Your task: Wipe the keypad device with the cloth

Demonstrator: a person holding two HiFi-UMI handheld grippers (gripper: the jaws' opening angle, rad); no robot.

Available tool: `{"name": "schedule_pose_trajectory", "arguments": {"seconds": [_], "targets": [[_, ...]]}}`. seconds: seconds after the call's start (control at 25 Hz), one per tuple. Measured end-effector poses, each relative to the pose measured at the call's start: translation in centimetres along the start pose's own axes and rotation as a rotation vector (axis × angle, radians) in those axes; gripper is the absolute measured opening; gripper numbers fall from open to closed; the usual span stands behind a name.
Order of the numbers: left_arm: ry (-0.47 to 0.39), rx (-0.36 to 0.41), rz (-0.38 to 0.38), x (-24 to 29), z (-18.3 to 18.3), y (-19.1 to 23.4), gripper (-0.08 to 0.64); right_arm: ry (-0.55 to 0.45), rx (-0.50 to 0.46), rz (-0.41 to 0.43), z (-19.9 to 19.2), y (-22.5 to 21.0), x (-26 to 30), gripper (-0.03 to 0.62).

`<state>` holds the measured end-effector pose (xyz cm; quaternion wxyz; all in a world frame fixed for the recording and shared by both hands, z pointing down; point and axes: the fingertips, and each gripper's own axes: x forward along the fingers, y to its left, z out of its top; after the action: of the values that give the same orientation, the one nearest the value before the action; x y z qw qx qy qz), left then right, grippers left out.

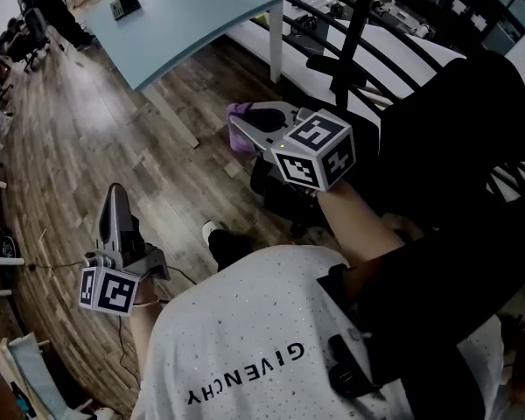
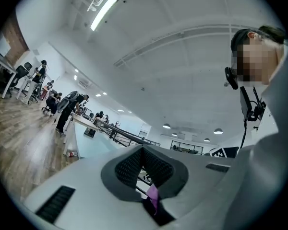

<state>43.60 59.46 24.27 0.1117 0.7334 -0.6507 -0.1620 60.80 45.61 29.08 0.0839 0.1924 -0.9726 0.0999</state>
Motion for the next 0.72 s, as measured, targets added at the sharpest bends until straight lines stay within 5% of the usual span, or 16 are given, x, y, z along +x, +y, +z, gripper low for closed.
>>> {"name": "schedule_pose_trajectory", "arguments": {"seconds": [0.72], "targets": [[0.037, -0.012, -0.147, 13.5, 9.6, 17.3, 0.000, -0.082, -0.007, -0.099, 10.9, -4.2, 19.9, 0.023]]}}
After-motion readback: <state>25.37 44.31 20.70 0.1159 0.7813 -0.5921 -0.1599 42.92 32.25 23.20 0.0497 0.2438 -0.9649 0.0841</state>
